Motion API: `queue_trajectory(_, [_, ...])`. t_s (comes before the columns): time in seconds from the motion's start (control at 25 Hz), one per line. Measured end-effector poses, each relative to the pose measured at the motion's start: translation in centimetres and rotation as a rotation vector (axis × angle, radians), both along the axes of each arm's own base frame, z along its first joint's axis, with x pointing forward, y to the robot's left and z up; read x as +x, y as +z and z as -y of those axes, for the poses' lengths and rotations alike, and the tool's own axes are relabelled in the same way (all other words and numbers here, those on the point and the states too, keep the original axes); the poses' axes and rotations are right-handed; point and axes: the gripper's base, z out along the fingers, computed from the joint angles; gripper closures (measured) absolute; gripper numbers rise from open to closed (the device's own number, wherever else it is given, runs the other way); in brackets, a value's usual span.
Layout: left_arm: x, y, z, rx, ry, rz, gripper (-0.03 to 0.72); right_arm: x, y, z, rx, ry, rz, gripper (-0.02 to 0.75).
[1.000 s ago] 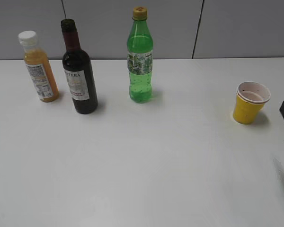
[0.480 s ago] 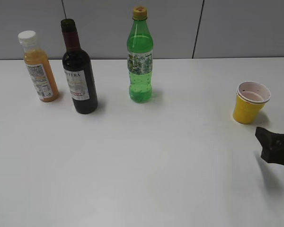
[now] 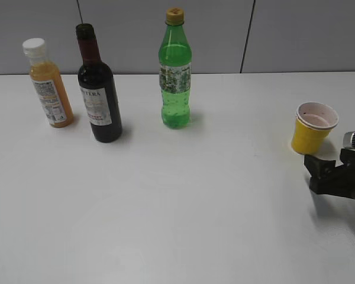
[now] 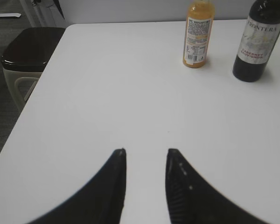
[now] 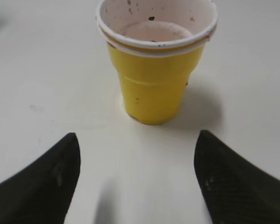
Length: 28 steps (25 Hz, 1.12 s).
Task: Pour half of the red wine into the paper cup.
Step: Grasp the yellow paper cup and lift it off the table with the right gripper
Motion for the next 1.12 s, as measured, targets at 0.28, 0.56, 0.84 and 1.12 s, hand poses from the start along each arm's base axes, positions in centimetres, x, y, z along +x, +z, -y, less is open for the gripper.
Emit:
queue_trajectory(0.28, [0.0, 0.0, 0.0, 0.000, 0.000, 0.000, 0.459, 2.3, -1.0, -0.1, -0.007, 0.003, 0.018, 0.163])
queue_trajectory(0.56, [0.0, 0.0, 0.0, 0.000, 0.000, 0.000, 0.459, 3.3, -1.9, -0.2, -0.009, 0.004, 0.011, 0.163])
queue_trajectory(0.84, [0.0, 0.0, 0.0, 0.000, 0.000, 0.000, 0.457, 4.7, -1.7, -0.2, -0.007, 0.004, 0.049, 0.163])
queue_trajectory(1.12, [0.0, 0.0, 0.0, 0.000, 0.000, 0.000, 0.459, 5.7, -2.6, -0.3, -0.008, 0.004, 0.048, 0.162])
